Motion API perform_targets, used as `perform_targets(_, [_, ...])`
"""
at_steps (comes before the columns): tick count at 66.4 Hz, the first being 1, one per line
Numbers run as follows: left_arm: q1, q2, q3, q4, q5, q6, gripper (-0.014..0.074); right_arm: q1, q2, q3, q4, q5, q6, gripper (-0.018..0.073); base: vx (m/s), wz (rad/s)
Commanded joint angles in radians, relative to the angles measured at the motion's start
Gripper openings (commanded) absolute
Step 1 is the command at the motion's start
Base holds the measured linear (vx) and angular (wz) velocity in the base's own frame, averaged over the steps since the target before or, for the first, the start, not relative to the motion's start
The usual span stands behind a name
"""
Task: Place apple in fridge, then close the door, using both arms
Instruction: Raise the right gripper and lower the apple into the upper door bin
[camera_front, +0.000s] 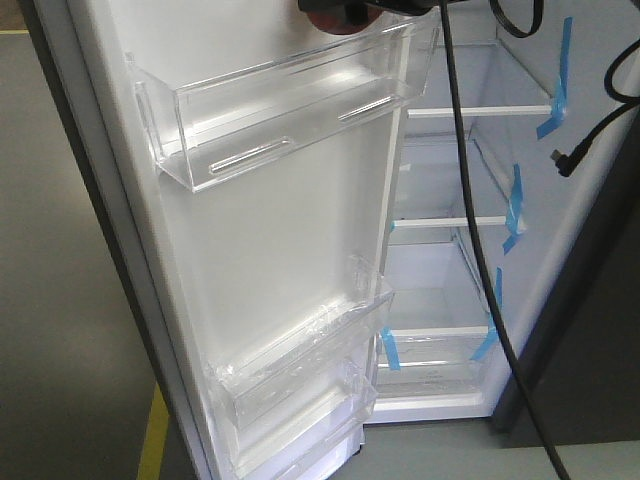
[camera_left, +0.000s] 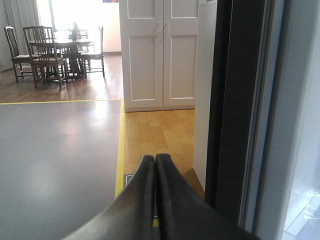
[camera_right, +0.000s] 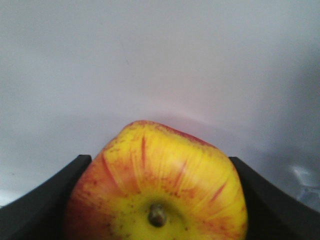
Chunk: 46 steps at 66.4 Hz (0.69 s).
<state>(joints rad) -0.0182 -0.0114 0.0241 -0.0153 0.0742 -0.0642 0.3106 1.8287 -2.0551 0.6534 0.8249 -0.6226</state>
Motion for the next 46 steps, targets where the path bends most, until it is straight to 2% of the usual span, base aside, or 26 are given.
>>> perform_targets(1, [-0.001, -0.015, -0.017, -0.006, -0.074, 0.0, -0.0006, 0.002, -0.048, -0.031, 0.033, -0.07, -0.003, 0.0211, 0.0, 0.0])
perform_targets(12, [-0.001, -0.015, -0.017, -0.006, -0.074, 0.0, -0.0006, 0.002, -0.048, -0.031, 0.016, -0.042, -0.003, 0.0304, 0.0, 0.0])
perform_targets(20, [-0.001, -0.015, -0.017, -0.006, -0.074, 0.0, -0.0006, 0.002, -0.048, -0.031, 0.002, -0.019, 0.006, 0.0417, 0.0, 0.0])
perform_targets(33, [-0.001, -0.015, -0.017, -0.006, -0.074, 0.0, -0.0006, 0.002, -0.048, -0.031, -0.043, -0.019, 0.081, 0.0586, 0.0, 0.0])
perform_targets(40, [-0.001, -0.015, -0.017, -0.006, -0.074, 0.0, -0.0006, 0.002, -0.048, -0.031, -0.07, -0.018, 0.094, 0.0635, 0.0, 0.0])
perform_targets(46, [-0.001, -0.015, -0.017, -0.006, -0.074, 0.0, -0.0006, 0.002, -0.048, -0.031, -0.077, -0.017, 0.101, 0.064, 0.0, 0.0])
